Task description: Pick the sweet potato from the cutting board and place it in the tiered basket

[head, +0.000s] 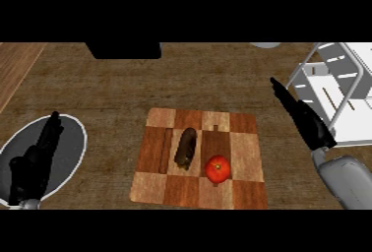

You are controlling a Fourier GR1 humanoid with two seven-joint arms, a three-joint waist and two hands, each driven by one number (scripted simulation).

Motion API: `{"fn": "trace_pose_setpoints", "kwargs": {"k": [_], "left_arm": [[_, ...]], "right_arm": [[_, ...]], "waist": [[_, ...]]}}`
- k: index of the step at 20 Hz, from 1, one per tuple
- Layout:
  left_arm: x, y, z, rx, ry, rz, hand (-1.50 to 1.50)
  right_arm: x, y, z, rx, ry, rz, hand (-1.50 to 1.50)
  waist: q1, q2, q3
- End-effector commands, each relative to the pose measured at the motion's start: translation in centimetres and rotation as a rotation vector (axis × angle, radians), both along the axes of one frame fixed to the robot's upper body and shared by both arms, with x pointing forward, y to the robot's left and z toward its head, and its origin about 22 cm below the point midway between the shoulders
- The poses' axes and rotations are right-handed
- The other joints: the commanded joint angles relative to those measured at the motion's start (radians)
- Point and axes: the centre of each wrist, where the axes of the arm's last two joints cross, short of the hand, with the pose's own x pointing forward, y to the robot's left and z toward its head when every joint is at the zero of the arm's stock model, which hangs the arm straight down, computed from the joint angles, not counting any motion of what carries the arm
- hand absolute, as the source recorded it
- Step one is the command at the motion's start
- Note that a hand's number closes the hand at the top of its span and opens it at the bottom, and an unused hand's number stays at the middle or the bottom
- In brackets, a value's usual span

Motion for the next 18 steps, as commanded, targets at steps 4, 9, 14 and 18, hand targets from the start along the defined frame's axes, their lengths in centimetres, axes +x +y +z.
{"fn": "trace_pose_setpoints", "kwargs": {"k": [4, 9, 14, 18], "left_arm": [[3.2, -4.8, 1.8, -0.065, -0.195, -0.099, 0.0], [5.1, -9.3, 2.7, -0.143, -0.203, -0.166, 0.0], [5.2, -9.4, 3.4, -0.144, -0.206, -0.165, 0.0], [4.4, -10.0, 1.4, -0.145, -0.204, -0.172, 0.0]], "right_arm": [[1.8, 7.8, 6.6, 0.273, -0.195, 0.001, 1.5], [2.3, 9.5, 5.0, 0.305, -0.119, -0.289, -1.5], [-0.6, 12.4, 6.6, 0.605, 0.012, 0.041, -1.5], [-2.8, 12.0, 10.1, 0.431, -0.069, 0.124, -1.5]], "waist": [[0.011, 0.052, -0.002], [-0.011, 0.055, -0.002], [0.003, 0.049, 0.0], [0.004, 0.049, -0.001]]}}
